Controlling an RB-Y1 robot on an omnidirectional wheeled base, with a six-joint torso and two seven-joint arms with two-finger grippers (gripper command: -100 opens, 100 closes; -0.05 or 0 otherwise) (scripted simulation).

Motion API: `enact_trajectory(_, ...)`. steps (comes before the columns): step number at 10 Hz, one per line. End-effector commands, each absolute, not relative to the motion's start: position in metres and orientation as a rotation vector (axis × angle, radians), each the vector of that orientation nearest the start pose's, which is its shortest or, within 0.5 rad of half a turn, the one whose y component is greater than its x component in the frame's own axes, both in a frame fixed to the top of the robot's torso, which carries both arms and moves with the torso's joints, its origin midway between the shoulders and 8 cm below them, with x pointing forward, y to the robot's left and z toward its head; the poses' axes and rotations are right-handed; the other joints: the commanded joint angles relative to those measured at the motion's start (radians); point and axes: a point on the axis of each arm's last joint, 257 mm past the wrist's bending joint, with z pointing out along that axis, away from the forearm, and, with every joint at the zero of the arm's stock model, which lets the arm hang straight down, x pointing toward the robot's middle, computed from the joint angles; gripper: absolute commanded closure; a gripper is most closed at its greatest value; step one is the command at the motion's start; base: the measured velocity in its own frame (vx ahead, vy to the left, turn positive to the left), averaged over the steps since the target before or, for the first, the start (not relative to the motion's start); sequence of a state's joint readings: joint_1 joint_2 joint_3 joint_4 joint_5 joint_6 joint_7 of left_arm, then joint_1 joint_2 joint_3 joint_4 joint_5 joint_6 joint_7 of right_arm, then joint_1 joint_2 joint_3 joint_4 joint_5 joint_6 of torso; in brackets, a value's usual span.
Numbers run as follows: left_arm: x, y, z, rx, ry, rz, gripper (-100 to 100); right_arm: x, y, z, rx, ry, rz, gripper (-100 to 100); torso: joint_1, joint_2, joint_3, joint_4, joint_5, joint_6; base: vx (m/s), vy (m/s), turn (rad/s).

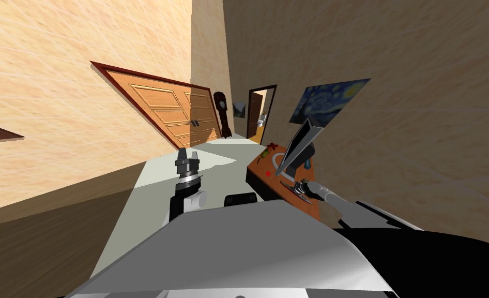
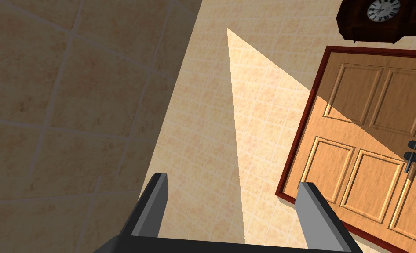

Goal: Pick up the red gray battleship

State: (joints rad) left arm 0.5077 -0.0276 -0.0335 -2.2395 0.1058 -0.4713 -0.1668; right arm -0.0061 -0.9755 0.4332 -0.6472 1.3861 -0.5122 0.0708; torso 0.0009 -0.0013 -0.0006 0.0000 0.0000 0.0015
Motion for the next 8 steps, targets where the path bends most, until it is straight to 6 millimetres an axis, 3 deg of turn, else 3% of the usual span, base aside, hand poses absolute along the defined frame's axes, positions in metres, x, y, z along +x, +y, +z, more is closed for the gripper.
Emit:
enact_trajectory(1,0.355,0.286,-0.003,-0.746,0.626,-1.227,0,0.214,-0.64,-0.499,-0.958,2.724,-0.367,-100,0.0,0.0,0.0,0.0,0.0,0.0,0.021,-0.021,0.163)
enact_trajectory(2,0.355,0.286,-0.003,-0.746,0.626,-1.227,0,0.19,-0.648,-0.503,-0.989,2.771,-0.365,-100,-0.001,-0.001,0.0,0.0,0.0,-0.001,0.048,-0.045,0.241)
enact_trajectory(4,0.355,0.286,-0.003,-0.746,0.626,-1.227,0,0.19,-0.648,-0.503,-0.992,2.771,-0.365,-100,-0.003,-0.002,-0.001,0.0,0.0,0.0,0.027,-0.034,0.01)
enact_trajectory(5,0.355,0.286,-0.003,-0.746,0.626,-1.227,0,0.147,-0.656,-0.512,-1.04,2.852,-0.345,-100,-0.002,-0.001,-0.001,0.0,0.0,0.0,0.037,-0.041,0.233)
enact_trajectory(7,0.355,0.286,-0.003,-0.746,0.626,-1.227,0,0.147,-0.656,-0.512,-1.04,2.852,-0.345,-100,-0.003,-0.002,-0.001,0.0,-0.001,0.0,0.03,-0.036,0.053)
enact_trajectory(8,0.355,0.286,-0.003,-0.746,0.626,-1.227,0,0.13,-0.658,-0.515,-1.058,2.883,-0.332,-100,-0.001,-0.001,-0.001,0.0,0.0,0.0,0.015,-0.008,0.056)
